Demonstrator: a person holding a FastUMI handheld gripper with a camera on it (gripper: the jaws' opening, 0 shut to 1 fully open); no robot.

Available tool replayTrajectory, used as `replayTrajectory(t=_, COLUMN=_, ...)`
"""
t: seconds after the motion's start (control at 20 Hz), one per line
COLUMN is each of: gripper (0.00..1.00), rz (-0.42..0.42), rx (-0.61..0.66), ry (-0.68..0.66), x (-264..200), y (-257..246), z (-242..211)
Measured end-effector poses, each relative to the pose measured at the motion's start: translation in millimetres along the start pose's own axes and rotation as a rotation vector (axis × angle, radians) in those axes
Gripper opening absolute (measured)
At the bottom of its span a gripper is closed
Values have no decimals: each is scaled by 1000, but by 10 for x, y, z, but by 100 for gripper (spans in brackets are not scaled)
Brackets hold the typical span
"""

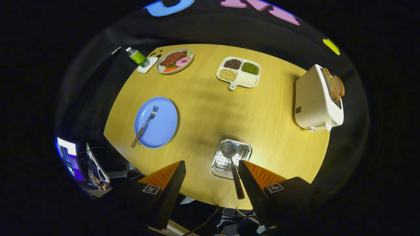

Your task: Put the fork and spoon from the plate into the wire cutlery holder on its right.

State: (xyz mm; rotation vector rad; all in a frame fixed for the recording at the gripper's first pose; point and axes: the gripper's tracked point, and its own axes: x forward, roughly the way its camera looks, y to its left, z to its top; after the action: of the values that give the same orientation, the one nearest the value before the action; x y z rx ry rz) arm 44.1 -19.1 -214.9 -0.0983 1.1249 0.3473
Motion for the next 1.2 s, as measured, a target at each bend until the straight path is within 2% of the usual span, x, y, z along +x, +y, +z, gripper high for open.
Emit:
replayTrajectory(t=0.3, gripper=100, rz=56, rx=-7, ry=-123, x=-127, y=593, z=237)
replayTrajectory(t=0.4, gripper=100, rz=85, rx=-19, ry=-122, x=-57, y=806, z=250)
replayTrajectory(t=0.9, gripper=100, rz=179, rx=-7, ry=-55, x=742, y=1790, z=266)
replayTrajectory(t=1.2, gripper=99, rz=190, rx=90, ry=4, x=1275, y=2166, z=223)
